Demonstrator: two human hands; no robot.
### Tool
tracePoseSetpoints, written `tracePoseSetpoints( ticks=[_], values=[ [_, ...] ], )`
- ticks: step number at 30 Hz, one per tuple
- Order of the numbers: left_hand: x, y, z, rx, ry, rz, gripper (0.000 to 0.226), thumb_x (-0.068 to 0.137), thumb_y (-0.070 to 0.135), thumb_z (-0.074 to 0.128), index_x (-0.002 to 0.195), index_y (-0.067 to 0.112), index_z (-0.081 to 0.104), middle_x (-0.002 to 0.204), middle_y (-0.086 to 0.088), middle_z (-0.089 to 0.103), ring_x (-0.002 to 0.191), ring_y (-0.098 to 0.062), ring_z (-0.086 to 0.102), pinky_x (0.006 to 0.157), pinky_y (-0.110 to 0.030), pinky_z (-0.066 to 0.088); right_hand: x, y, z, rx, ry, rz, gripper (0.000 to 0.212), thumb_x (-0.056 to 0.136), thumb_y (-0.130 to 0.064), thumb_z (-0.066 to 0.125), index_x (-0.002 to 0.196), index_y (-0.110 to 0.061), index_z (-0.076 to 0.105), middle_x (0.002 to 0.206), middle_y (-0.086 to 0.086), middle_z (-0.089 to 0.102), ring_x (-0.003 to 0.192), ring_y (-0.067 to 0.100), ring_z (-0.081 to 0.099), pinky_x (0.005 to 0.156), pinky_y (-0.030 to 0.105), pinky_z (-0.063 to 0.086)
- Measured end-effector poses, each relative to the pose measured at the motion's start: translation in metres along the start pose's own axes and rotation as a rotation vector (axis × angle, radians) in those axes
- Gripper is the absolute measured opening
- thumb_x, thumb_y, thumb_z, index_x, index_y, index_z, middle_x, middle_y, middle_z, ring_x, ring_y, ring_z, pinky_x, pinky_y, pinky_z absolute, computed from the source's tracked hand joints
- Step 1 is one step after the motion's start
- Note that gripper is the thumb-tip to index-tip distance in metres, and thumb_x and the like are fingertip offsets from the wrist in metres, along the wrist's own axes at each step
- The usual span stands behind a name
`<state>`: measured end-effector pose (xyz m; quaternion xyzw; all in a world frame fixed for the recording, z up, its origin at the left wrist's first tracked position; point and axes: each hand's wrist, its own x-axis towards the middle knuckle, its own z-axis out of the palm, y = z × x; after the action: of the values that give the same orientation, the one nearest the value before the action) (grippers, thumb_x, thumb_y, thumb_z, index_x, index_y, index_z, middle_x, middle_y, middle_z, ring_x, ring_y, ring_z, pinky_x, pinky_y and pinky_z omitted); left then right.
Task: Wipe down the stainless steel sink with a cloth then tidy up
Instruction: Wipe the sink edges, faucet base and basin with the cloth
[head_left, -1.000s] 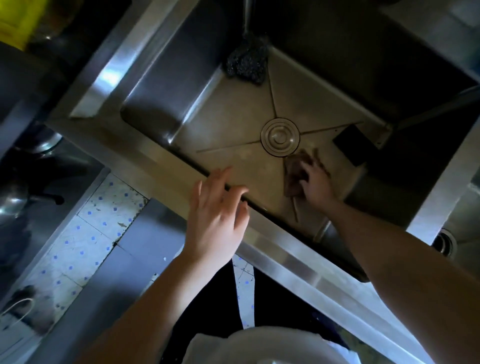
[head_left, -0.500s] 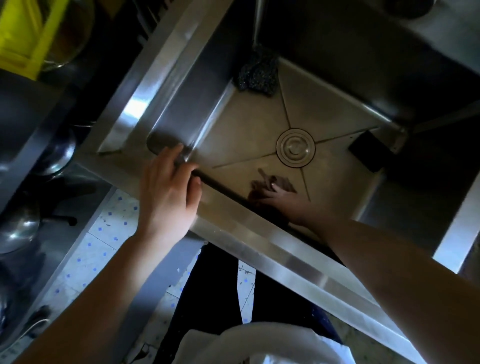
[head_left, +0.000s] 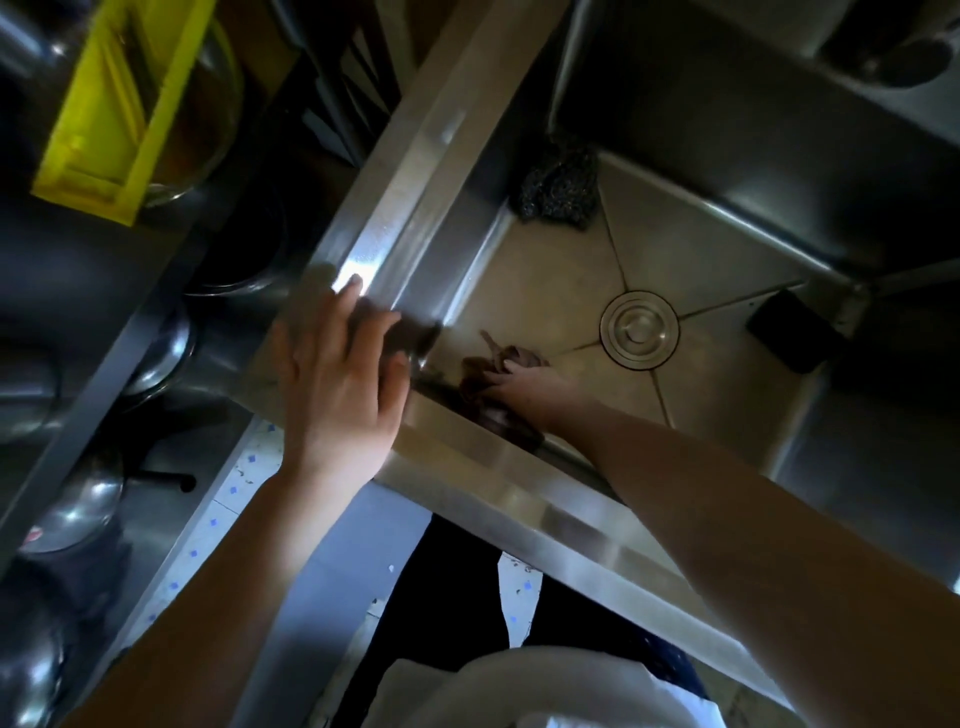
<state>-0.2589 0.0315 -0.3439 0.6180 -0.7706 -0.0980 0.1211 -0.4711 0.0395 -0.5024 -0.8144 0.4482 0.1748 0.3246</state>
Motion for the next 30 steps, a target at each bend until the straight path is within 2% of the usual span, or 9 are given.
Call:
tracePoseSetpoints(
  ticks=[3, 6, 8, 12, 15, 18, 24, 26, 30],
  values=[
    [0.010, -0.009, -0.002, -0.010, -0.001, 0.030, 0.029, 0.088, 0.028, 0.048, 0.115, 0.017, 0.055, 0.142, -0.009, 0.041, 0.132, -0.030, 0.036, 0.112, -0.047, 0.011, 0.019, -0.012, -0.011, 0.021, 0.008, 0.049, 0.046, 0.091, -0.028, 0.049, 0.137, -0.027, 0.042, 0.139, 0.017, 0.045, 0.126, 0.037, 0.042, 0.099, 0.055, 0.037],
    [0.021, -0.013, -0.005, -0.017, -0.026, 0.068, 0.030, 0.089, 0.027, 0.046, 0.114, 0.014, 0.056, 0.140, -0.012, 0.042, 0.129, -0.033, 0.040, 0.111, -0.045, 0.011, 0.033, -0.018, -0.021, 0.058, 0.059, 0.061, 0.041, 0.091, -0.023, 0.048, 0.133, -0.025, 0.048, 0.152, 0.010, 0.029, 0.133, 0.037, 0.033, 0.104, 0.054, 0.031],
    [0.029, -0.012, -0.007, -0.009, -0.060, 0.083, 0.031, 0.090, 0.028, 0.045, 0.114, 0.013, 0.056, 0.139, -0.013, 0.042, 0.128, -0.035, 0.041, 0.110, -0.047, 0.013, 0.041, -0.014, -0.025, 0.116, 0.094, 0.110, 0.038, 0.092, -0.019, 0.049, 0.130, -0.019, 0.051, 0.158, 0.008, 0.012, 0.142, 0.035, 0.017, 0.112, 0.050, 0.025],
    [0.044, -0.006, -0.008, -0.012, -0.105, 0.077, 0.029, 0.090, 0.028, 0.045, 0.114, 0.015, 0.055, 0.139, -0.013, 0.042, 0.127, -0.034, 0.042, 0.105, -0.055, 0.023, 0.052, 0.005, -0.037, 0.211, 0.103, 0.220, 0.062, 0.077, -0.006, 0.069, 0.133, -0.018, 0.045, 0.159, 0.010, 0.001, 0.147, 0.028, -0.003, 0.116, 0.044, 0.023],
    [0.053, -0.001, -0.008, -0.008, -0.115, 0.089, 0.030, 0.088, 0.025, 0.050, 0.114, 0.013, 0.058, 0.138, -0.015, 0.045, 0.125, -0.036, 0.043, 0.103, -0.060, 0.029, 0.053, 0.018, -0.044, 0.202, 0.177, 0.338, 0.063, 0.075, -0.013, 0.072, 0.131, -0.025, 0.046, 0.158, 0.007, 0.009, 0.146, 0.026, 0.002, 0.110, 0.045, 0.030],
    [0.058, 0.004, -0.011, -0.009, -0.147, 0.095, 0.031, 0.086, 0.023, 0.051, 0.114, 0.012, 0.060, 0.137, -0.015, 0.046, 0.122, -0.037, 0.046, 0.100, -0.061, 0.033, 0.047, 0.035, -0.043, 0.147, 0.301, 0.459, 0.047, 0.086, -0.026, 0.055, 0.132, -0.029, 0.048, 0.153, 0.008, 0.027, 0.143, 0.027, 0.017, 0.113, 0.045, 0.021],
    [0.065, 0.009, -0.019, -0.005, -0.207, 0.088, 0.033, 0.090, 0.026, 0.045, 0.115, 0.011, 0.060, 0.138, -0.015, 0.045, 0.126, -0.037, 0.043, 0.099, -0.061, 0.034, 0.024, 0.066, -0.038, 0.368, 0.312, 0.677, 0.041, 0.090, -0.022, 0.054, 0.131, -0.027, 0.051, 0.147, 0.006, 0.036, 0.133, 0.034, 0.035, 0.105, 0.049, 0.035],
    [0.067, 0.013, -0.019, -0.009, -0.213, 0.098, 0.040, 0.091, 0.032, 0.037, 0.116, 0.012, 0.060, 0.139, -0.014, 0.044, 0.125, -0.036, 0.043, 0.100, -0.057, 0.034, 0.013, 0.073, -0.035, 0.442, 0.314, 0.688, 0.041, 0.090, -0.019, 0.054, 0.130, -0.023, 0.052, 0.146, 0.008, 0.038, 0.129, 0.035, 0.040, 0.102, 0.046, 0.041],
    [0.066, 0.023, -0.014, -0.025, -0.122, 0.178, 0.033, 0.093, 0.025, 0.042, 0.112, 0.009, 0.063, 0.135, -0.017, 0.049, 0.121, -0.035, 0.046, 0.099, -0.052, 0.035, -0.012, 0.071, -0.015, 0.390, 0.239, 0.568, 0.037, 0.089, -0.015, 0.054, 0.126, -0.016, 0.055, 0.144, 0.013, 0.039, 0.133, 0.033, 0.034, 0.108, 0.042, 0.035]
  ],
)
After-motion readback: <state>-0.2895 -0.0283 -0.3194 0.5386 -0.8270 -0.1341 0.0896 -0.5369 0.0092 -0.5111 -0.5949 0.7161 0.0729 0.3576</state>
